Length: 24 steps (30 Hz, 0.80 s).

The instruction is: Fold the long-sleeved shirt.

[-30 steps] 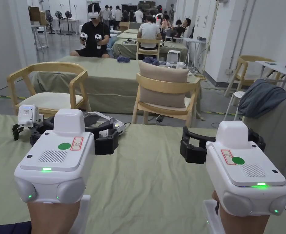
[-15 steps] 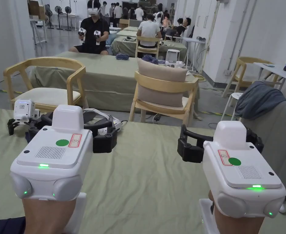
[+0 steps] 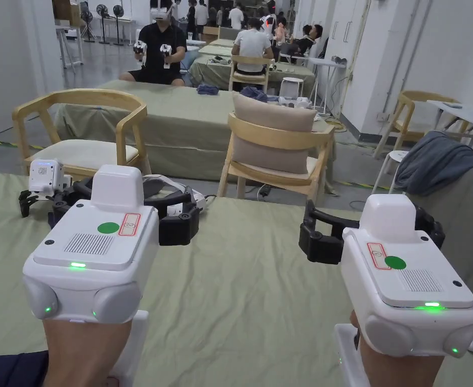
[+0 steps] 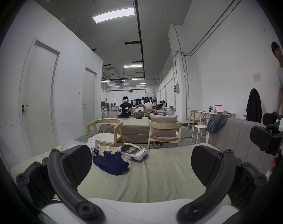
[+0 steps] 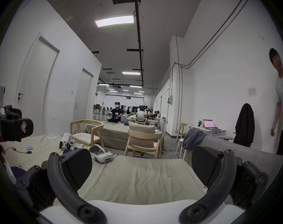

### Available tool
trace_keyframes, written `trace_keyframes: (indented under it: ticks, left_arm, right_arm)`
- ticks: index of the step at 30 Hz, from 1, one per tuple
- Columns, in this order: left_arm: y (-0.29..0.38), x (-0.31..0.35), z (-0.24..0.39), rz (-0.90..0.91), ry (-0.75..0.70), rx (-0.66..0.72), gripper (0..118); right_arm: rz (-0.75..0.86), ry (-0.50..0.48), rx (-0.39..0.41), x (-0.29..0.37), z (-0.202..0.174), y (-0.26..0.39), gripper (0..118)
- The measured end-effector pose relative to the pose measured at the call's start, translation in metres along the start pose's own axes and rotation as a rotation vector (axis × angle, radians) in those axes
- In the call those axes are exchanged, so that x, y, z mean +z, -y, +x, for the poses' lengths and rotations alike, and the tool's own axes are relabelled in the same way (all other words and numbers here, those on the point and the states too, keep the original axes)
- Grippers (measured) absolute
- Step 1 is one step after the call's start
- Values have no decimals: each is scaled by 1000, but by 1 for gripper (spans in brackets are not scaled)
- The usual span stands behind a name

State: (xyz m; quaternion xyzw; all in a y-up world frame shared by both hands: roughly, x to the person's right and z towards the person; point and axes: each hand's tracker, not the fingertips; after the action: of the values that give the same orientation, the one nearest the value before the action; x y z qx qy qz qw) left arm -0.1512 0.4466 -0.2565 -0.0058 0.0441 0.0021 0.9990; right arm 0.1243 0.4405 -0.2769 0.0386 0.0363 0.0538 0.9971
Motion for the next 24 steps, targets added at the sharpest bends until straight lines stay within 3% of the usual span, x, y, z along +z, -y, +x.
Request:
trace_keyframes:
  ticks: [24]
  left_arm:
    - [1,-4,2,-16,-14,0,111]
  right_arm:
    - [-14,11,6,-1,-2,5,118]
